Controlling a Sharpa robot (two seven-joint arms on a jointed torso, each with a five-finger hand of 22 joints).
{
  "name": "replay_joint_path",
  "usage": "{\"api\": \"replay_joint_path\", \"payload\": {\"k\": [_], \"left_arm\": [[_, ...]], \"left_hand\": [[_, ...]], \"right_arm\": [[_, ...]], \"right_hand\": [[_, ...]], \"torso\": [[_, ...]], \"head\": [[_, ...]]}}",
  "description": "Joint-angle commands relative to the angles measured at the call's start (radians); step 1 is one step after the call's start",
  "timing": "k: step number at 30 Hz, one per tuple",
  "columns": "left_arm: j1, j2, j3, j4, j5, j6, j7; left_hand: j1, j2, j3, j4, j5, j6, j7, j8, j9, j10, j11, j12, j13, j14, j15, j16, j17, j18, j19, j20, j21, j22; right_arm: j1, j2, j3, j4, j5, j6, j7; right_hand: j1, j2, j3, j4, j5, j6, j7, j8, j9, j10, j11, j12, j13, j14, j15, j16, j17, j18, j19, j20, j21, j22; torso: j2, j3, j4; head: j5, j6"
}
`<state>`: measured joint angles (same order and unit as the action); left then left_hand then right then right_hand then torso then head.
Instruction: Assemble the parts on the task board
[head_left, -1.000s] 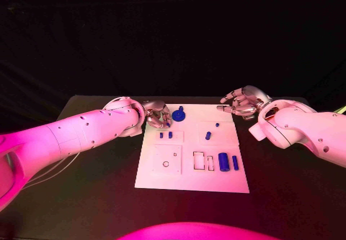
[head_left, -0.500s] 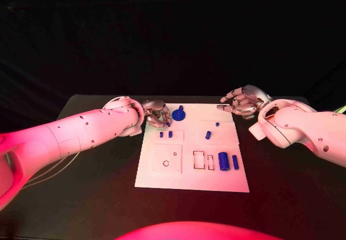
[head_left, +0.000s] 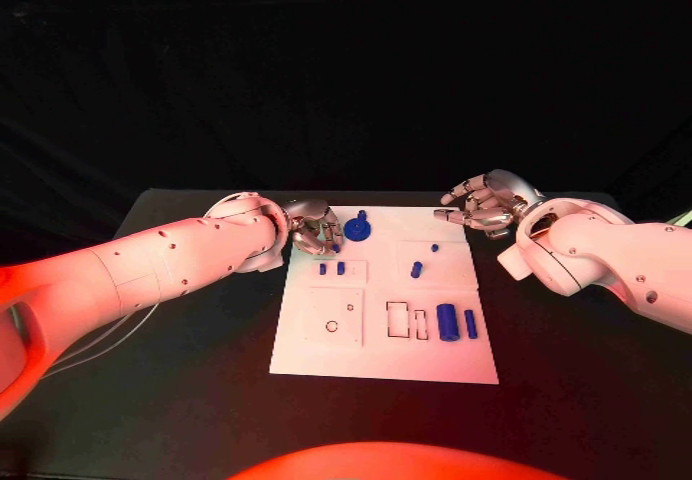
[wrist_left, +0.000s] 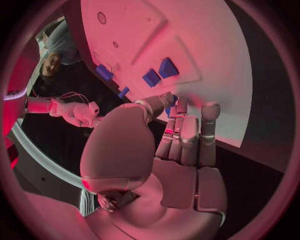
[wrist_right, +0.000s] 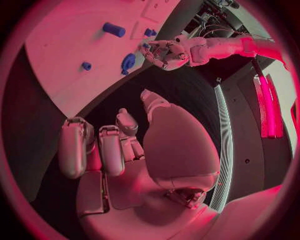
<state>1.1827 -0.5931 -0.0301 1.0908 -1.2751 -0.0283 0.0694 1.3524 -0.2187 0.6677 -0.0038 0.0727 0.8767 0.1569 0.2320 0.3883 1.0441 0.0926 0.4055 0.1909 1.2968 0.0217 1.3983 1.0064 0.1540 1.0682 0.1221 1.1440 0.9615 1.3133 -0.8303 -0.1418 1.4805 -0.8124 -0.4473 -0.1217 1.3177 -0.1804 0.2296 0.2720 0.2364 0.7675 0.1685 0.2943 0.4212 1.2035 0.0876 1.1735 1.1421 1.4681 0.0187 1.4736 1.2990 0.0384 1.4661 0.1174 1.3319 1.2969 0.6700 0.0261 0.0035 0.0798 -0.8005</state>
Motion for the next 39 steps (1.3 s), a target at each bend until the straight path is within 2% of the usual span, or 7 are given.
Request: {"api": "replay_joint_path", "payload": {"k": [1,19,24,27,30,33,39], "left_arm": [[0.000,0.000,0.000,0.002,0.002,0.004,0.001],[-0.001,-0.031,0.001,0.004,0.011,-0.002,-0.003],[-0.001,-0.046,0.005,0.002,0.036,-0.027,-0.001],[-0.001,-0.056,0.008,0.003,0.072,-0.043,0.001],[0.000,-0.082,0.014,0.011,0.202,-0.070,0.018],[0.000,-0.115,0.018,0.032,0.383,-0.081,0.044],[0.000,-0.179,0.021,0.092,0.754,-0.064,0.138]], "left_hand": [[-0.015,-0.003,-0.023,0.016,0.002,-0.018,0.000,-0.013,-0.013,0.015,-0.008,-0.009,0.018,0.002,0.000,0.021,-0.009,-0.003,-0.001,0.006,-0.017,-0.009],[-0.018,-0.021,-0.043,0.032,0.005,-0.098,-0.012,-0.066,-0.032,0.004,-0.005,-0.031,0.031,-0.015,0.003,0.017,-0.032,0.001,-0.017,0.007,-0.043,-0.033],[-0.008,-0.018,-0.052,0.038,0.006,-0.110,-0.011,-0.075,-0.037,-0.032,0.009,-0.057,0.028,-0.042,0.014,0.005,-0.072,0.007,-0.043,0.012,-0.070,-0.064],[-0.003,-0.016,-0.052,0.039,0.006,-0.108,-0.008,-0.075,-0.038,-0.044,0.015,-0.066,0.026,-0.056,0.018,-0.002,-0.094,0.010,-0.055,0.015,-0.082,-0.077],[0.032,-0.001,-0.018,0.023,0.009,-0.073,0.016,-0.057,-0.034,-0.050,0.021,-0.076,0.025,-0.099,0.022,-0.029,-0.166,0.017,-0.076,0.019,-0.099,-0.099],[0.061,0.009,0.011,-0.005,0.010,-0.035,0.024,-0.033,-0.029,-0.015,0.017,-0.049,0.040,-0.131,0.017,-0.055,-0.220,0.030,-0.122,0.014,-0.129,-0.141],[0.050,0.026,0.022,-0.033,0.007,-0.003,0.038,-0.003,-0.031,-0.049,0.033,-0.035,0.053,-0.276,0.027,-0.204,-0.458,0.031,-0.179,0.019,-0.147,-0.146]], "right_arm": [[-0.001,0.001,0.000,0.000,-0.001,0.001,0.002],[-0.002,-0.001,0.000,-0.013,-0.006,0.004,0.001],[-0.002,-0.001,0.000,-0.025,-0.036,0.017,0.001],[-0.002,-0.001,0.000,-0.033,-0.073,0.032,0.004],[-0.003,0.000,0.000,-0.048,-0.173,0.077,0.019],[-0.005,0.004,-0.001,-0.058,-0.297,0.116,0.035],[-0.014,0.017,-0.004,-0.074,-0.547,0.166,0.053]], "right_hand": [[0.002,0.001,0.024,0.011,0.018,-0.001,0.000,0.017,-0.004,-0.020,-0.005,-0.006,-0.004,0.055,-0.015,-0.008,0.097,0.020,0.000,-0.012,-0.021,0.110],[0.000,-0.002,0.024,0.011,0.017,-0.004,0.001,0.018,-0.005,-0.029,-0.005,-0.015,-0.015,0.054,-0.015,-0.011,0.094,0.021,-0.002,-0.012,-0.028,0.105],[0.004,-0.006,0.038,0.010,0.011,-0.019,0.002,0.028,-0.009,-0.220,-0.003,-0.250,-0.247,0.034,-0.015,-0.058,0.033,0.030,-0.019,-0.012,-0.081,0.074],[0.021,-0.011,0.063,0.005,0.004,-0.020,0.002,0.040,-0.010,-0.246,-0.004,-0.354,-0.336,0.025,-0.015,-0.091,-0.004,0.039,-0.032,-0.016,-0.123,0.048],[0.122,-0.033,0.240,-0.057,0.011,0.005,0.009,0.042,-0.025,-0.254,0.006,-0.606,-0.548,0.009,-0.013,-0.147,-0.066,0.049,-0.052,-0.014,-0.194,0.007],[0.120,-0.060,0.341,-0.113,-0.018,0.043,0.007,0.036,-0.041,-0.223,0.008,-0.738,-0.679,0.012,-0.007,-0.152,-0.070,0.050,-0.051,-0.014,-0.200,0.007],[0.075,-0.082,0.394,-0.170,-0.066,0.077,-0.005,0.024,-0.056,-0.201,0.007,-0.840,-0.788,0.016,-0.005,-0.154,-0.068,0.050,-0.051,-0.018,-0.204,0.011]], "torso": [[0.000,0.0002,-0.0003],[0.000,-0.0005,0.0002],[0.000,-0.0007,-0.0007],[0.000,-0.0005,-0.0014],[-0.001,0.0004,-0.0020],[0.000,0.0003,-0.0022],[0.000,-0.0006,0.0009]], "head": [[0.000,-0.001],[-0.002,-0.002],[-0.003,-0.001],[-0.004,0.000],[-0.008,0.003],[-0.021,0.012],[-0.050,0.021]]}}
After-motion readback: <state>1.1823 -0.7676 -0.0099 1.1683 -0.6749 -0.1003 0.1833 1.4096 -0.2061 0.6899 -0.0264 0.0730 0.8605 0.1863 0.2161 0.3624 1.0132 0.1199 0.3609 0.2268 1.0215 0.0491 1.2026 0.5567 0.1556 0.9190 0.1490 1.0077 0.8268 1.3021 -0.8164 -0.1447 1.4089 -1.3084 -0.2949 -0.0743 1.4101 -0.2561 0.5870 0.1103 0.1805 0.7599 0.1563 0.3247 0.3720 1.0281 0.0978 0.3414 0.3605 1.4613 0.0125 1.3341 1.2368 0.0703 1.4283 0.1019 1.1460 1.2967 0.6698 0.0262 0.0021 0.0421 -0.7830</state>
